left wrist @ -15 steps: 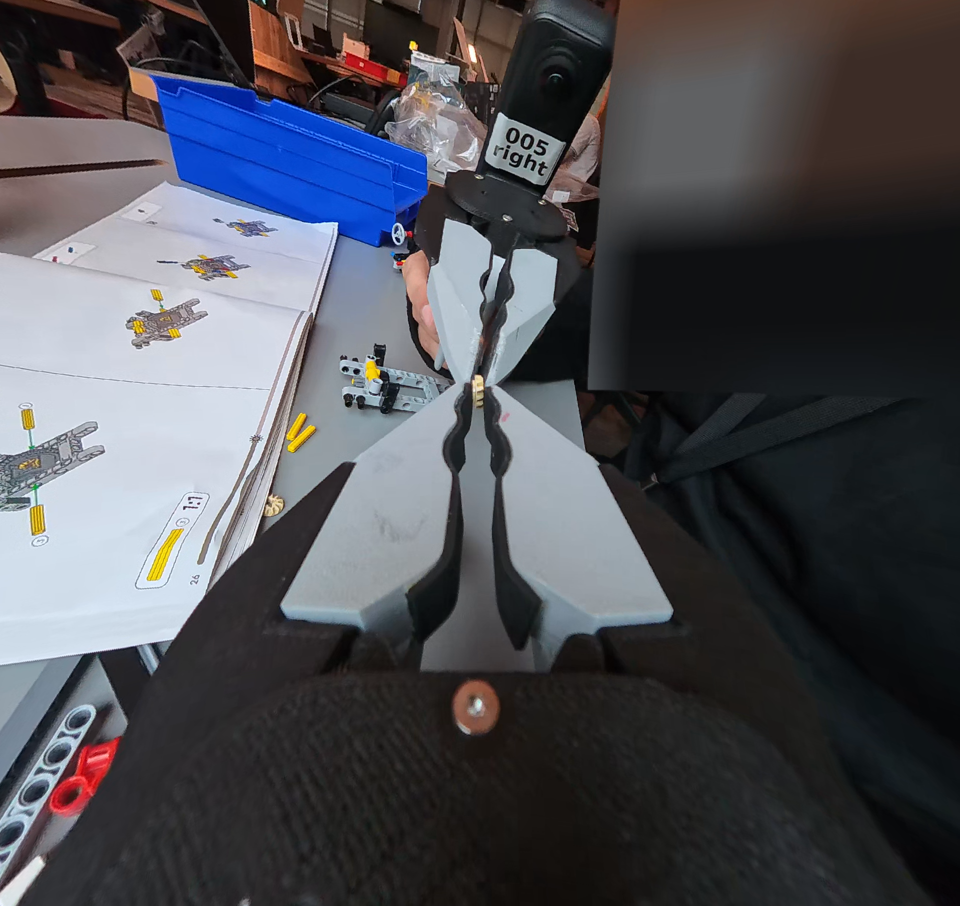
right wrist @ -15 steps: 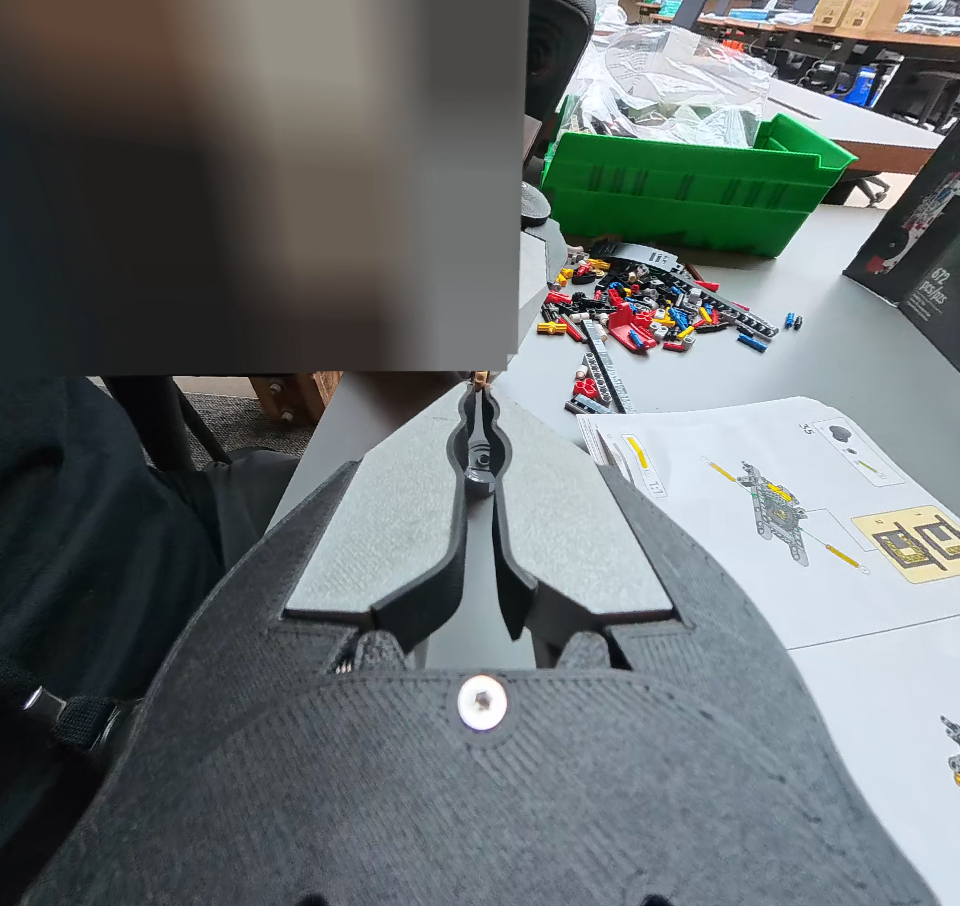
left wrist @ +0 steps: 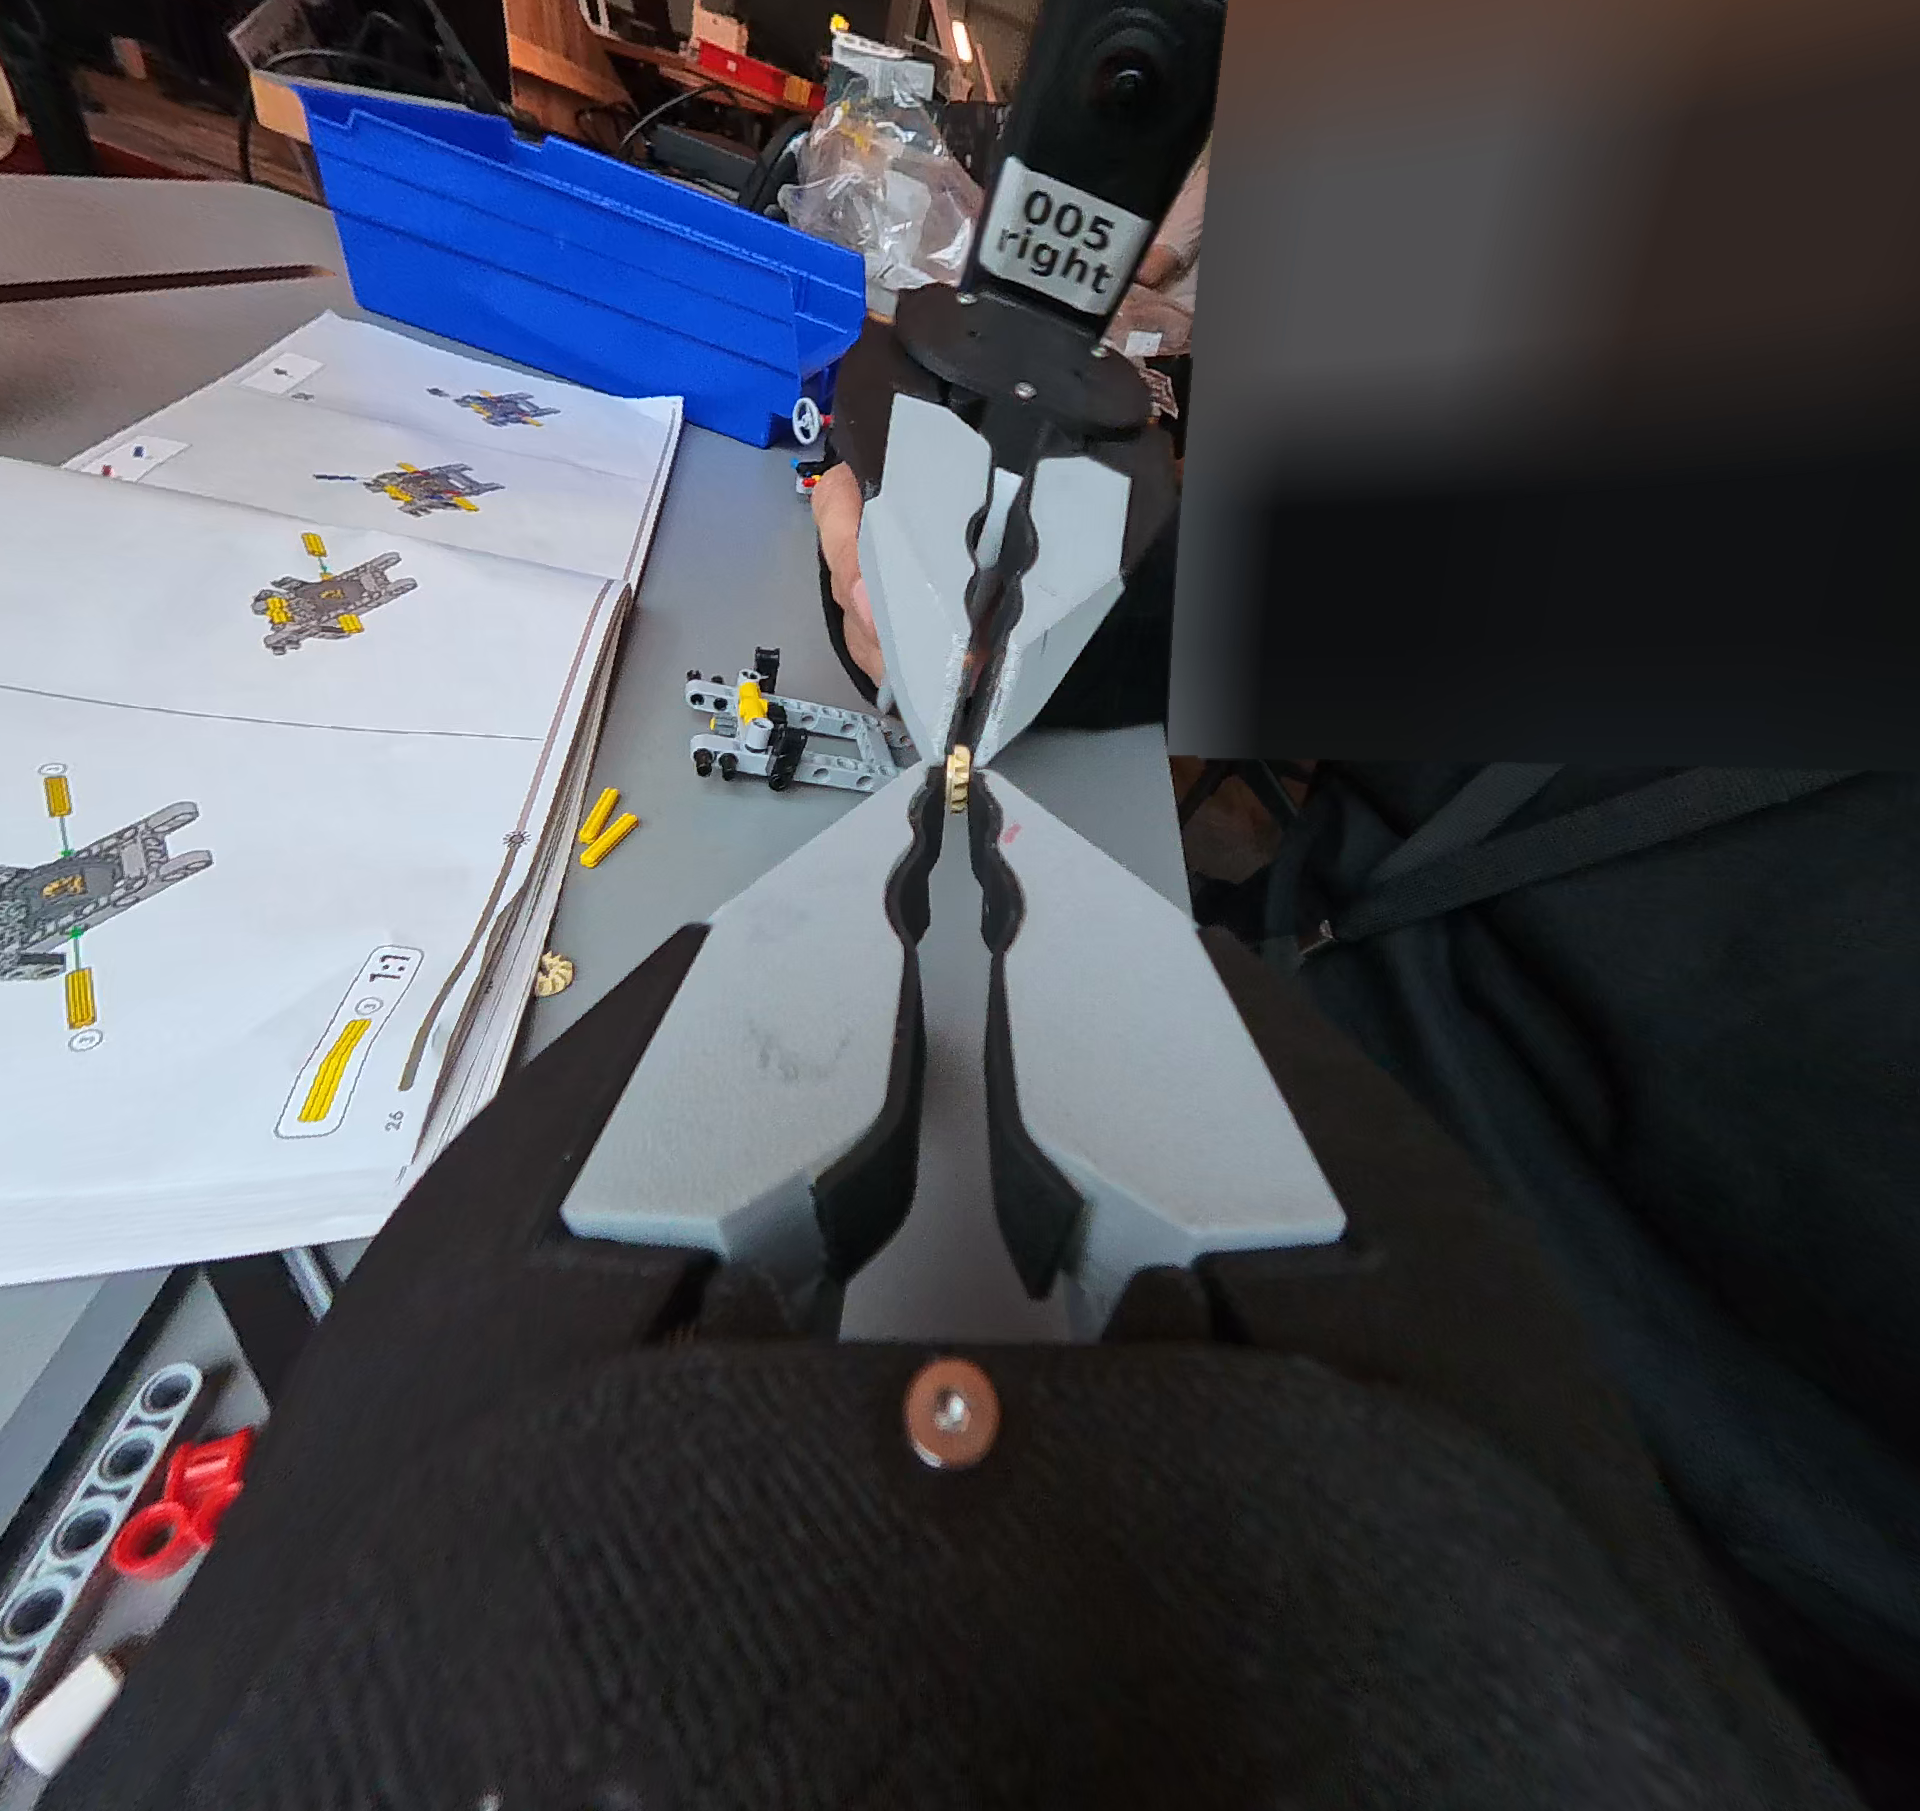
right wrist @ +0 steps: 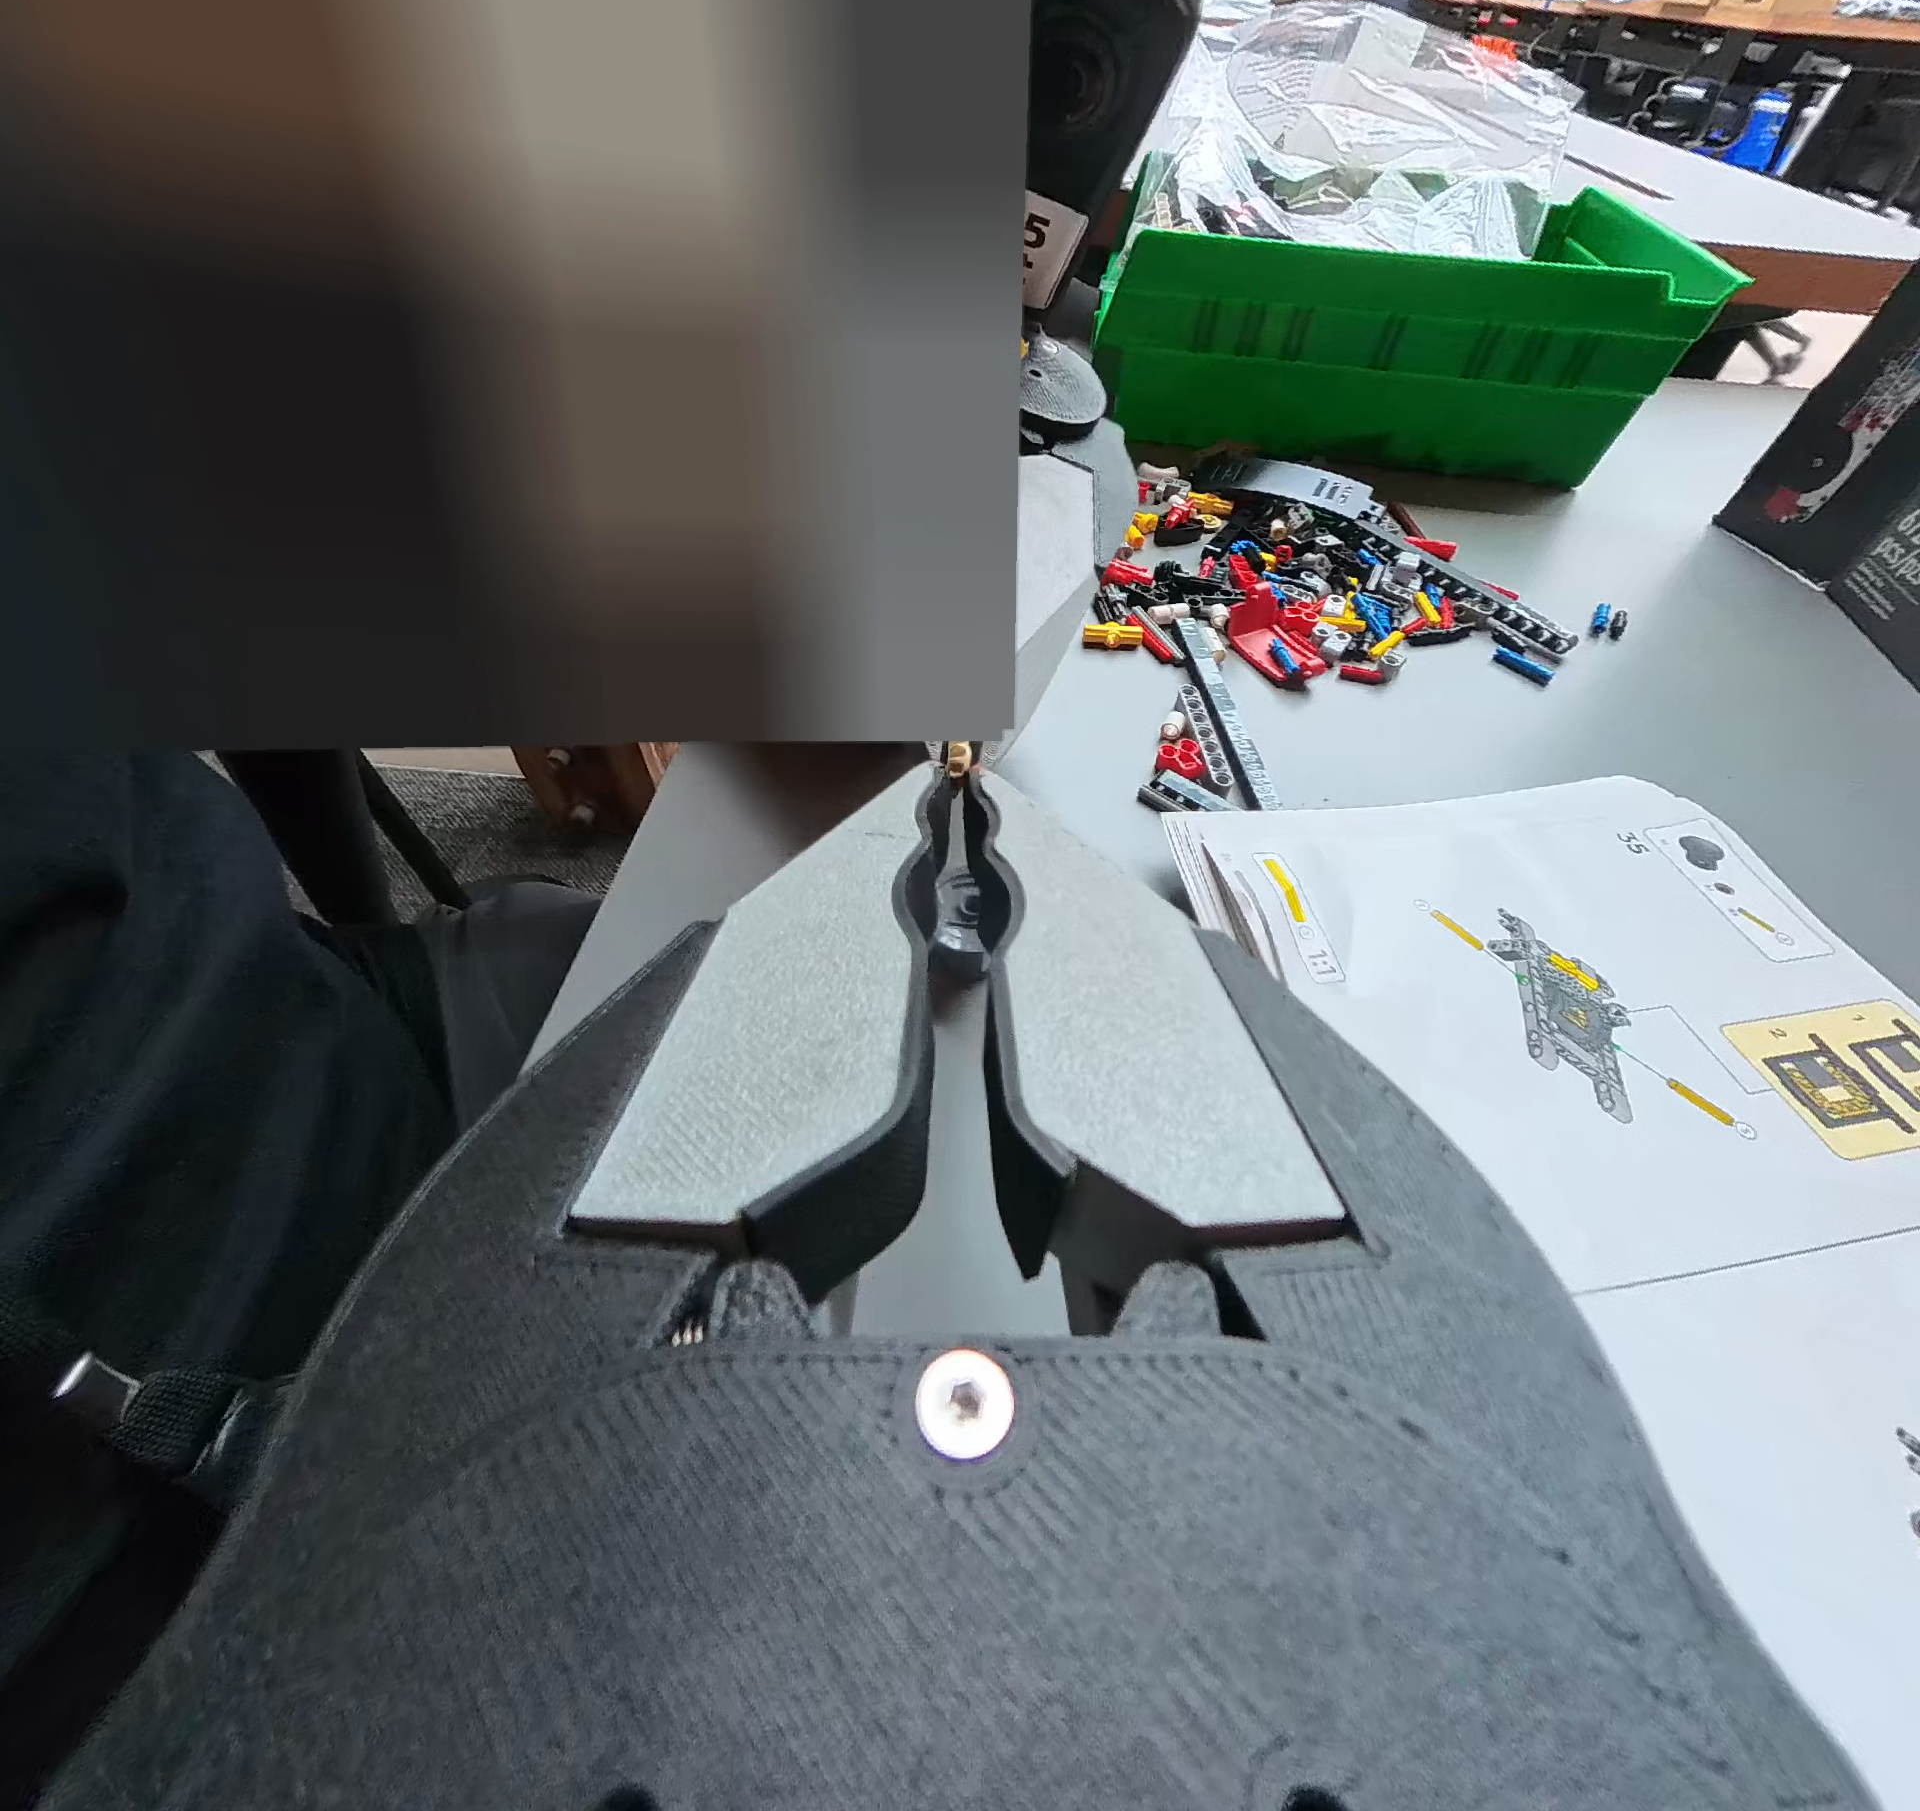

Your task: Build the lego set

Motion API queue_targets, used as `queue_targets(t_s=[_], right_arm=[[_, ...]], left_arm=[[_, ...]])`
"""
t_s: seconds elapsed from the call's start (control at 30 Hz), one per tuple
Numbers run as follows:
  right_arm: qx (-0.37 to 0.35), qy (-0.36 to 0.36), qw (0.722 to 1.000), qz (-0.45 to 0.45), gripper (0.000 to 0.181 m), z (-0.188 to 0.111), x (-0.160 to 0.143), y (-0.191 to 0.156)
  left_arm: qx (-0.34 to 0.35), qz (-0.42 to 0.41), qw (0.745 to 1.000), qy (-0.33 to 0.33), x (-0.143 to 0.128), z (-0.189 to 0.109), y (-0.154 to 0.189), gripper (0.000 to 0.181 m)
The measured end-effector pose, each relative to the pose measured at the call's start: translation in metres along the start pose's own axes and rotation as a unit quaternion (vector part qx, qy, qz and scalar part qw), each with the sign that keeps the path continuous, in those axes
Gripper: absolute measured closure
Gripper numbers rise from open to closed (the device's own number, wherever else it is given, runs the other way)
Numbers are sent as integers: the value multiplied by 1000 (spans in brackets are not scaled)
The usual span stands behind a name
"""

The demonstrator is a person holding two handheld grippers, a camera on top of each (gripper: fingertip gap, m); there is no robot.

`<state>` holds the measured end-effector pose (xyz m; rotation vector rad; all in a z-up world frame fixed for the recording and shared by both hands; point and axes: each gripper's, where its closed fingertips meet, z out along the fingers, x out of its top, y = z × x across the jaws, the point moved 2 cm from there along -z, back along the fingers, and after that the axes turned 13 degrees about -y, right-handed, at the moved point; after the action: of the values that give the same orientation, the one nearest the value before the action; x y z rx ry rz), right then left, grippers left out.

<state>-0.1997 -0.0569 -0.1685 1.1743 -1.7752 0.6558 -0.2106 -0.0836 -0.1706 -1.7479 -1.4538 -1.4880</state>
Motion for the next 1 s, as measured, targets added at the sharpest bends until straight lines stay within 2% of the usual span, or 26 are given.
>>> queue_targets(t_s=[0.03,0.17,0.3,0.43,0.63,0.77,0.9,1.0], right_arm=[[-6,-4,1000,-3,181,1,-1,1],[-23,-32,999,-1,181,6,-8,5],[-44,-70,996,13,181,11,-21,15],[-53,-85,995,18,181,13,-26,19],[-57,-112,992,15,181,18,-34,20],[-59,-122,991,15,181,19,-37,21],[-58,-127,990,24,181,19,-39,22],[-60,-116,991,30,181,16,-36,24]], left_arm=[[4,-2,1000,-5,-1,0,-1,179],[32,7,999,-28,-5,-1,-5,175],[66,-26,995,-76,-20,-9,-21,150],[63,-58,986,-140,-41,-7,-25,128],[89,-19,968,-234,-61,10,-25,131],[105,2,954,-282,-74,16,-26,154],[110,-3,960,-256,-68,11,-29,155],[93,-43,979,-175,-49,0,-31,155]])
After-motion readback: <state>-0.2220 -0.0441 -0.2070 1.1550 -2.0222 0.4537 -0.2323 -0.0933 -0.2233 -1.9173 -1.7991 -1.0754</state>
